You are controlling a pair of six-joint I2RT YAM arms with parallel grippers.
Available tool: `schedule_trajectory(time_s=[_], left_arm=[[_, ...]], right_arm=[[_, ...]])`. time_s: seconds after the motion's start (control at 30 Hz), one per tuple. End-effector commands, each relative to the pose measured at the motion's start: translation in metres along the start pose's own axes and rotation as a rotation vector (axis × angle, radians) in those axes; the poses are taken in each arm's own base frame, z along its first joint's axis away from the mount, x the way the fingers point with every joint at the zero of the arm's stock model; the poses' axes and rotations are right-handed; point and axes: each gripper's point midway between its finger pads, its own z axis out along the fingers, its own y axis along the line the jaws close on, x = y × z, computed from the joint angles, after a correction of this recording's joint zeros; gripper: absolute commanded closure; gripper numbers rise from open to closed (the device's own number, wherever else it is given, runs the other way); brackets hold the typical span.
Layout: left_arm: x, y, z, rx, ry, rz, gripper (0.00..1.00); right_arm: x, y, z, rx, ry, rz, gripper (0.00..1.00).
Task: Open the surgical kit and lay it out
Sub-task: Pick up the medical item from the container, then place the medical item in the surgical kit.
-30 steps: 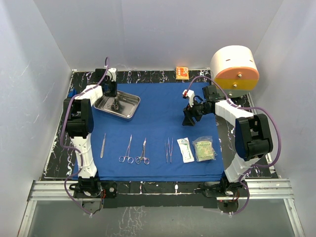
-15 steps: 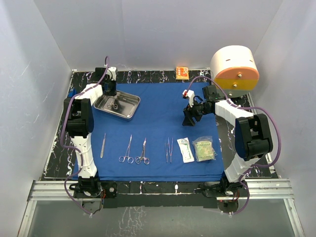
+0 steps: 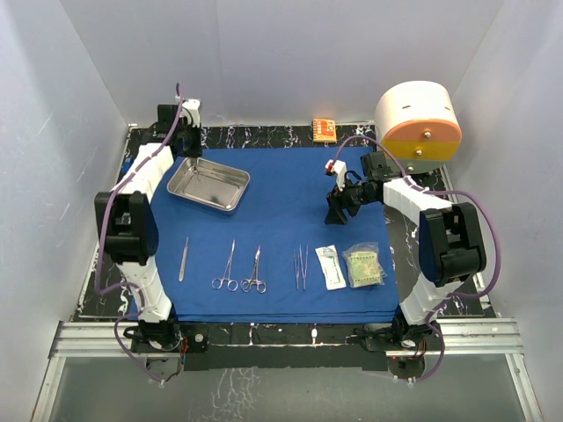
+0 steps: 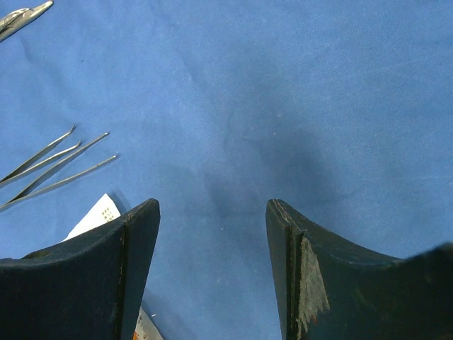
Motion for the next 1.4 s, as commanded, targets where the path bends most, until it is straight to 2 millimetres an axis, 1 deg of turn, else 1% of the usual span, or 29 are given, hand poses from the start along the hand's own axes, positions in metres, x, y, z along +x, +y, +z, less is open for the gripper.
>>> schedule_trajectory(time_s=[0.0,0.13,0.23,0.27,0.3,0.37,0.4,0.43,0.53,0.6,0.67,0.7,0.73,0.8,0.93,1.03,1.13,1.23,1.37], left_arm=[[-0.037,-0.03,-0.079,0.004,-0.12,0.022,1.0],[-0.022,-0.057,-0.111,0.064,-0.101,-0.008,1.0],[-0.001,-0.081,-0.133,0.103,-0.078,-0.013,1.0],[0.006,-0.094,-0.142,0.12,-0.077,-0.001,1.0],[0.016,-0.103,-0.148,0.129,-0.064,0.004,1.0],[0.044,-0.123,-0.159,0.158,-0.013,0.015,1.0],[0.058,-0.13,-0.161,0.171,0.021,-0.004,1.0],[0.069,-0.138,-0.169,0.197,0.03,-0.007,1.0],[0.117,-0.156,-0.177,0.251,0.133,-0.051,1.0],[0.155,-0.166,-0.181,0.286,0.216,-0.084,1.0],[0.186,-0.167,-0.183,0.286,0.283,-0.119,1.0],[0.191,-0.165,-0.183,0.266,0.291,-0.123,1.0],[0.189,-0.165,-0.183,0.259,0.286,-0.113,1.0],[0.193,-0.17,-0.183,0.278,0.312,-0.145,1.0],[0.218,-0.173,-0.176,0.263,0.403,-0.227,1.0],[0.232,-0.17,-0.17,0.221,0.464,-0.274,1.0],[0.235,-0.164,-0.164,0.175,0.482,-0.268,1.0],[0.244,-0.161,-0.162,0.148,0.513,-0.269,1.0],[0.262,-0.159,-0.158,0.12,0.571,-0.285,1.0]], right_arm=[[-0.029,0.0,-0.015,0.03,-0.077,-0.069,0.4],[-0.036,0.003,-0.02,0.036,-0.098,-0.079,0.41],[-0.041,0.006,-0.024,0.036,-0.117,-0.085,0.41],[-0.042,0.007,-0.024,0.036,-0.123,-0.087,0.41],[-0.042,0.006,-0.024,0.04,-0.125,-0.089,0.41],[-0.041,0.006,-0.025,0.046,-0.124,-0.089,0.41],[-0.041,0.006,-0.024,0.048,-0.123,-0.087,0.41],[-0.04,0.006,-0.024,0.049,-0.123,-0.087,0.41],[-0.036,0.002,-0.023,0.068,-0.114,-0.086,0.41],[-0.034,0.0,-0.022,0.078,-0.106,-0.085,0.41],[-0.033,-0.003,-0.023,0.092,-0.099,-0.084,0.41],[-0.032,-0.003,-0.023,0.096,-0.097,-0.086,0.41],[-0.032,-0.004,-0.023,0.101,-0.097,-0.09,0.41],[-0.029,-0.005,-0.023,0.111,-0.09,-0.088,0.41],[-0.027,-0.007,-0.023,0.115,-0.089,-0.083,0.41],[-0.025,-0.007,-0.021,0.108,-0.087,-0.079,0.41],[-0.022,-0.007,-0.019,0.102,-0.083,-0.075,0.41],[-0.018,-0.008,-0.016,0.094,-0.072,-0.069,0.41],[-0.013,-0.008,-0.012,0.079,-0.058,-0.054,0.41]])
